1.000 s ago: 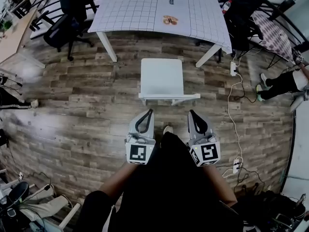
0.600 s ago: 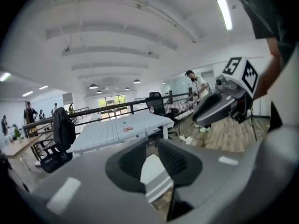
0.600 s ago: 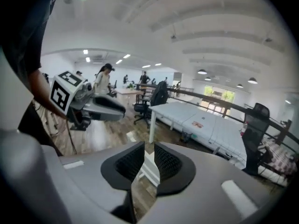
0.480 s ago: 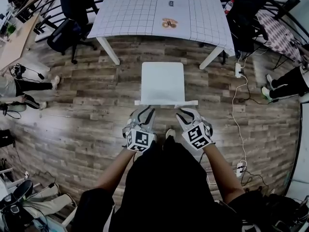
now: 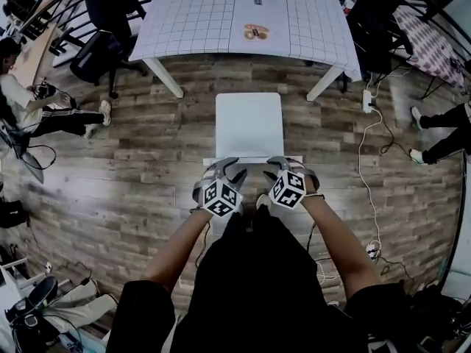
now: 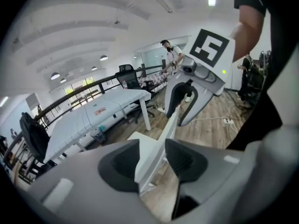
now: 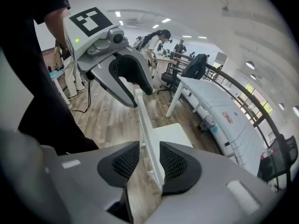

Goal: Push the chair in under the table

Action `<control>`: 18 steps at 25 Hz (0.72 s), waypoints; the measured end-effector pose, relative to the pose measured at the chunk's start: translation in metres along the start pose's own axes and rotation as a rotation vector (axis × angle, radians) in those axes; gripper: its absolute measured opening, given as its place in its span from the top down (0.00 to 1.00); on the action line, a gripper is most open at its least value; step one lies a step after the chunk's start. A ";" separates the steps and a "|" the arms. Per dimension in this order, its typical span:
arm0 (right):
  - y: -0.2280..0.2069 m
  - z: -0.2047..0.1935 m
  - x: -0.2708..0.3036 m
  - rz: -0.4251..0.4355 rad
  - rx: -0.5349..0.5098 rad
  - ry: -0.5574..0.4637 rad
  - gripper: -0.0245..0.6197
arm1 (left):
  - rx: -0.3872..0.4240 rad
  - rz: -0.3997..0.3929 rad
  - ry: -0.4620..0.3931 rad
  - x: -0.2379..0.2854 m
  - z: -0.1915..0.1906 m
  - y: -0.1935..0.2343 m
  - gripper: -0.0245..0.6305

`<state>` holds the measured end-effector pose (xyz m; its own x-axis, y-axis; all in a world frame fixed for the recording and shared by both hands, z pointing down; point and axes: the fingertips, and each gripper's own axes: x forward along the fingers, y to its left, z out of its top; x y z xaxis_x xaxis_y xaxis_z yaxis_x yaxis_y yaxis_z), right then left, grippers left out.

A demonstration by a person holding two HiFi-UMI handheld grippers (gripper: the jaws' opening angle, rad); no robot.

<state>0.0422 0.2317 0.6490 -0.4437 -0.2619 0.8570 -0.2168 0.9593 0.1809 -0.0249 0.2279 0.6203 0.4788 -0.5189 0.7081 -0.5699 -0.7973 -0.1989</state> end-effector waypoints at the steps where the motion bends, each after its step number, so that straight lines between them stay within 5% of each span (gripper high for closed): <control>1: 0.007 -0.001 0.002 0.016 0.003 0.006 0.75 | -0.019 -0.022 0.018 -0.002 -0.005 -0.004 0.70; 12: -0.018 -0.042 0.055 0.070 -0.053 0.132 0.73 | 0.022 -0.154 0.152 0.057 -0.034 0.003 0.65; 18: -0.008 -0.052 0.078 0.084 -0.115 0.152 0.73 | 0.140 -0.186 0.211 0.080 -0.051 -0.011 0.65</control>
<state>0.0544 0.2095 0.7397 -0.3179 -0.1702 0.9327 -0.0802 0.9851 0.1524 -0.0143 0.2109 0.7137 0.4089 -0.2962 0.8632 -0.3806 -0.9150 -0.1337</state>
